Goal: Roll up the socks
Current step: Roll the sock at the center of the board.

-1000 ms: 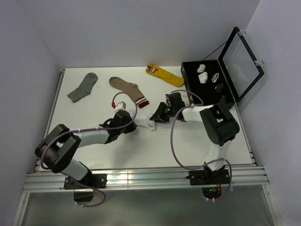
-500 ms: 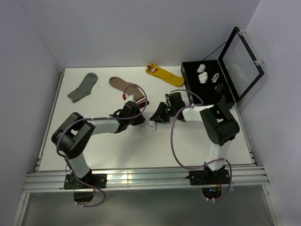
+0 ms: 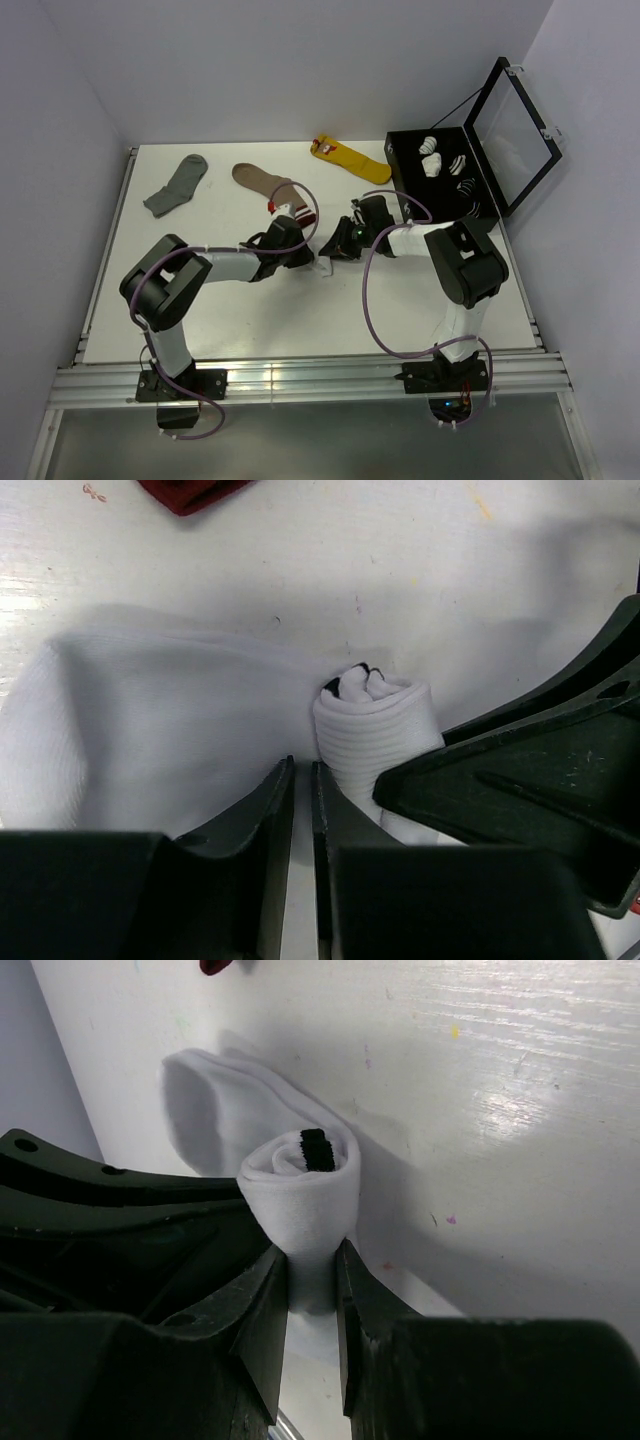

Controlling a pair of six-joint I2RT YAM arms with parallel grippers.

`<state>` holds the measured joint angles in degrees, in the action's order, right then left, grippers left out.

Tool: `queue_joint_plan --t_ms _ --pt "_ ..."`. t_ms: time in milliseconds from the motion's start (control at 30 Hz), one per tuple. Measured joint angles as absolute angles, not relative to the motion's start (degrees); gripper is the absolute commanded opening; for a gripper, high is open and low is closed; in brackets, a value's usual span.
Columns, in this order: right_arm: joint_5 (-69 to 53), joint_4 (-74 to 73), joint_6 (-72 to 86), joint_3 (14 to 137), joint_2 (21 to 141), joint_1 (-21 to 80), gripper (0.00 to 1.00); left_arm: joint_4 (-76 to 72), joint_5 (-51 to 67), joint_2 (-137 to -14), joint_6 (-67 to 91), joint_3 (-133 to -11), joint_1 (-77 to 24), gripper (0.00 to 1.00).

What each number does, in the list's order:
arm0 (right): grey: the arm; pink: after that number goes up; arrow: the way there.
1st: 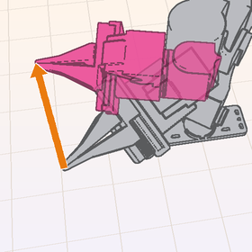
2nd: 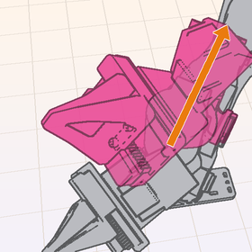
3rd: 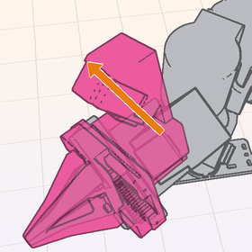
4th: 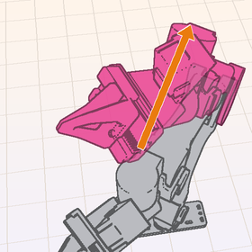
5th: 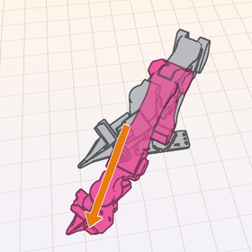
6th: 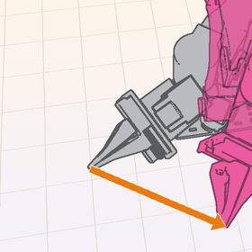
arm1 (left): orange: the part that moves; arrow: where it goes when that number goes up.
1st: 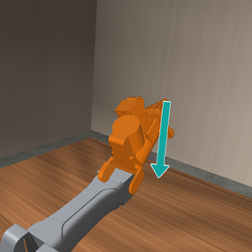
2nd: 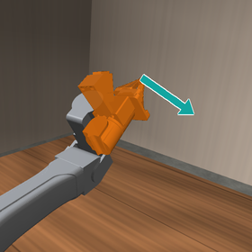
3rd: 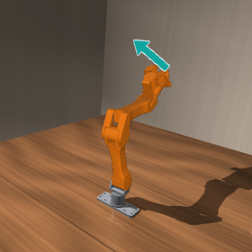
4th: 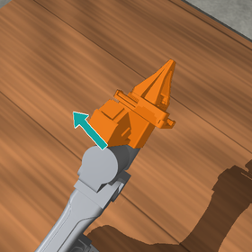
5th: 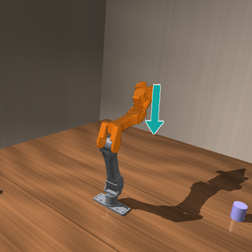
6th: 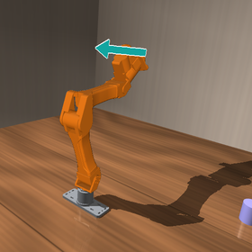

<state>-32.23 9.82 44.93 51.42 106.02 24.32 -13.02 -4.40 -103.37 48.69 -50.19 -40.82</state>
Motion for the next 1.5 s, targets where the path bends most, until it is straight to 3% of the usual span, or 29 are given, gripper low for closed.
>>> queue_joint_plan --t_ms 67,200,367,1133,1333,1500 --pt "-32.25 9.82 44.91 51.42 106.06 24.16 0.0 -13.04 -4.4 -103.53 48.73 -50.39 -40.86 0.2" --pt "-32.21 9.82 44.88 51.42 106.08 24.1 0.0 -12.71 -5.76 -102.74 48.86 -50.0 -41.12 0.35" --pt "-32.08 9.82 44.88 51.42 106.08 24.12 0.0 -10.94 -7.18 -98.06 49.21 -48.18 -41.63 0.42" --pt "-31.35 9.37 45.63 51.86 106.1 24.36 0.0 -12.88 -1.32 -100.14 49.19 -49.65 -43.4 0.44" --pt "-30.87 9.21 45.98 51.86 106.1 24.34 0.0 -13.91 -1.26 -101.25 49.01 -49.67 -43.44 0.29" --pt "-30.15 8.45 45.95 52.25 106.1 24.34 0.06 -14.57 -1.17 -101.65 48.97 -49.67 -43.44 0.06"
